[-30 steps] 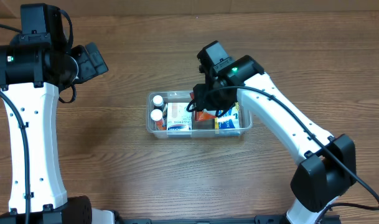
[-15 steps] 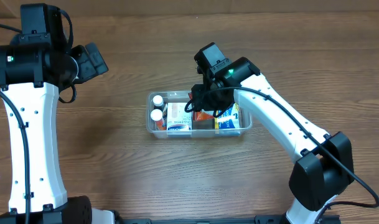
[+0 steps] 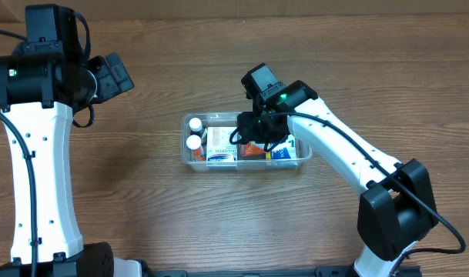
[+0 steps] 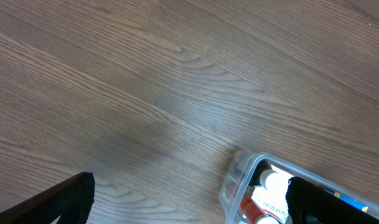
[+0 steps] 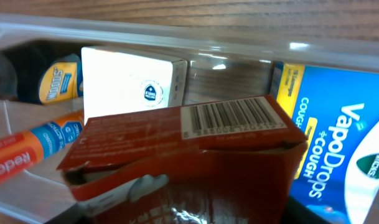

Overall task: Pack container
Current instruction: 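Lower the red box into the container between white and blue boxes, then open the right gripper and raise it out of the container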

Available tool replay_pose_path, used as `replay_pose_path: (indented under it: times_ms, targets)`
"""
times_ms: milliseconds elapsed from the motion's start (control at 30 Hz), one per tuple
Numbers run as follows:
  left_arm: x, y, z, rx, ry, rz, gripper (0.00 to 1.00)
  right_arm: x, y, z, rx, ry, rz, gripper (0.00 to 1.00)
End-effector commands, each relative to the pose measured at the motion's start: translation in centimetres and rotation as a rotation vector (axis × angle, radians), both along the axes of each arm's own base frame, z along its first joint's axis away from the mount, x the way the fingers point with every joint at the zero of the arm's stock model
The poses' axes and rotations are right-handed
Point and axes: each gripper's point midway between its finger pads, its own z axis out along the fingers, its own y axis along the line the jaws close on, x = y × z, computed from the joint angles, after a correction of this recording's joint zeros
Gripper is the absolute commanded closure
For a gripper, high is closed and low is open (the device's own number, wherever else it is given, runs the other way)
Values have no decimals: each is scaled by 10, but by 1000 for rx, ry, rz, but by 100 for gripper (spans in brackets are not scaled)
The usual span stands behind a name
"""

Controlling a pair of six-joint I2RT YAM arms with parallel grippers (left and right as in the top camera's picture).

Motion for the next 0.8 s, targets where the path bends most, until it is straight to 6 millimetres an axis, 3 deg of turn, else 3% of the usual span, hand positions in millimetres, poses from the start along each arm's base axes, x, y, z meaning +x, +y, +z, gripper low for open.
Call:
replay_pose_path:
  times_ms: [0,67,433,533,633,767]
  targets:
    - [-1,-1,10,12,-28,-27,0,1,-1,-2,-7,-2,-6,21]
    - [-1,-1,10,12,-28,-27,0,0,-1,-2,-7,-2,-6,0]
    - [-1,-1,10,12,-28,-27,0,1,-1,-2,-8,-4,-5,0]
    - [-1,-1,10,13,-28,-27,0,12,-8,4,-53,-60,-20,0]
    - [-1,-1,10,17,-28,-36,0,32,-19,37,-81,-164,-60,0]
    - [-1,-1,10,29,-24,-63,0,62,-41,106,-60,-350,-150,0]
